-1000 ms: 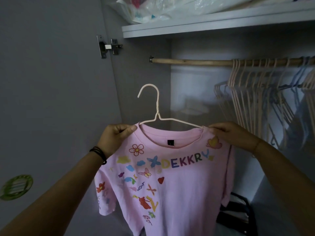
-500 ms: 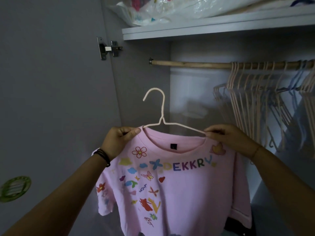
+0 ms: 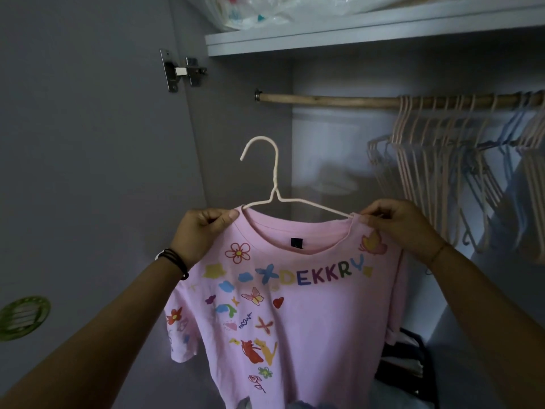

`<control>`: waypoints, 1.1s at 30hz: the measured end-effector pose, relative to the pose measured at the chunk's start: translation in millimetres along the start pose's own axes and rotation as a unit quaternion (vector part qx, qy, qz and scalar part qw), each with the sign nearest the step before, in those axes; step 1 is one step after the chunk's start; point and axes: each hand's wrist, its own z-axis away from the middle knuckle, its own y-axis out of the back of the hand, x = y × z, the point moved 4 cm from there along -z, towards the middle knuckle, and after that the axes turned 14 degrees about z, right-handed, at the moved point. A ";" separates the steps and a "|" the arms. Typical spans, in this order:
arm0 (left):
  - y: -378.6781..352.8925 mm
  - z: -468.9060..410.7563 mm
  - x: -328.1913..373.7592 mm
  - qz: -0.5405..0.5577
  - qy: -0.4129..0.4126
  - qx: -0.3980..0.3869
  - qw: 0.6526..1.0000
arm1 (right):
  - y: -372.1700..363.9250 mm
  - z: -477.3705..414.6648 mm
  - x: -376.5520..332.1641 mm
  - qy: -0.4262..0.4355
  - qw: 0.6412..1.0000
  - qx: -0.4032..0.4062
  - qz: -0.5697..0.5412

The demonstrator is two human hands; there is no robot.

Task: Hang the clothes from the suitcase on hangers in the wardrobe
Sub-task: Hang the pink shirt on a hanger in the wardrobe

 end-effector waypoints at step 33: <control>27.8 -16.9 -6.5 -0.094 0.013 -0.014 0.995 | -10.8 4.7 -13.3 -0.021 0.999 -0.029 0.033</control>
